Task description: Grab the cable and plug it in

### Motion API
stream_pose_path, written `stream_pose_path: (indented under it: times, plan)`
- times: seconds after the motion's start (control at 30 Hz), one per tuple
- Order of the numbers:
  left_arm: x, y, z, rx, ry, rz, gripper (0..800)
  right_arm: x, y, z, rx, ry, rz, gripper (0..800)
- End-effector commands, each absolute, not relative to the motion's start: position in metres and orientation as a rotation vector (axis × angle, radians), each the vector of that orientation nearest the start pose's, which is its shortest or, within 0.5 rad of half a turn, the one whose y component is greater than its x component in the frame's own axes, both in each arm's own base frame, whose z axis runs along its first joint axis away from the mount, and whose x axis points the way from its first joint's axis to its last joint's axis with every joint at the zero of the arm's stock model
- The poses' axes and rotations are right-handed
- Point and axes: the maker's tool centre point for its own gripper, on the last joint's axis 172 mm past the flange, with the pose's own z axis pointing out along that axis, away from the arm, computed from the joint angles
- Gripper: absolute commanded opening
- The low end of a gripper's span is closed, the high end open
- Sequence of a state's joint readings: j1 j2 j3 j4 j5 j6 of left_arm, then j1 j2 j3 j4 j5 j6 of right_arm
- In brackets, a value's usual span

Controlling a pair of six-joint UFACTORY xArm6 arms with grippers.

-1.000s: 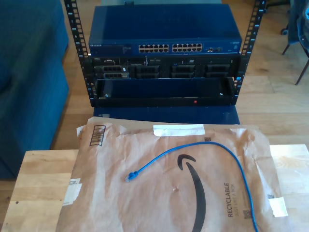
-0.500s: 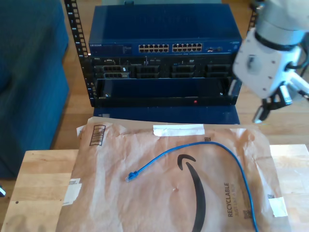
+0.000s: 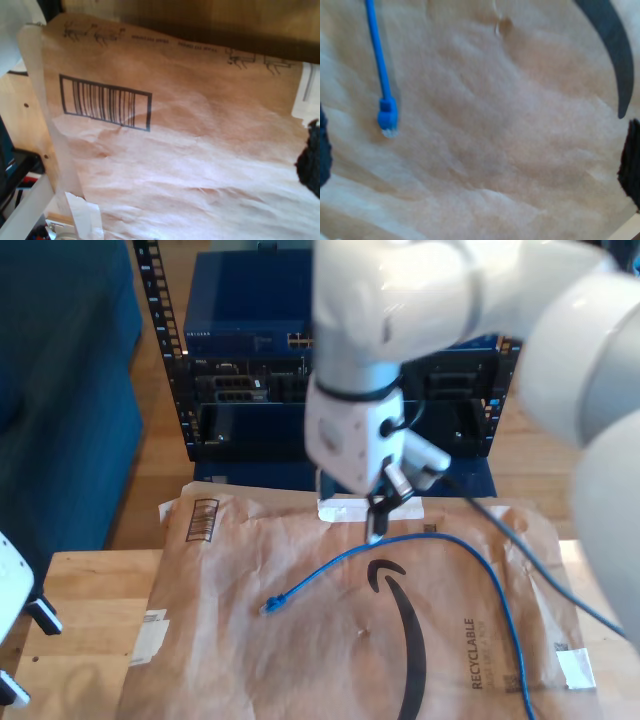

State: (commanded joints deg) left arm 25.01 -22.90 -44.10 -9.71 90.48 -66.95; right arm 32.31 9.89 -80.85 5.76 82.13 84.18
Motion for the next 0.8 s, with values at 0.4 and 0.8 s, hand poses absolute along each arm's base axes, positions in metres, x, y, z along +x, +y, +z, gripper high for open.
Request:
stream_pose_path:
  times: [0.4,0.8]
  plan:
    - [0.242,0.063,0.208,2.081,2.241,-0.715,800,0.387,0.314,0.142,-2.896,1.368,0.228,797]
    - [0.245,0.064,0.202,2.078,2.244,-0.720,800,0.390,0.312,0.089,-2.839,1.486,0.203,792]
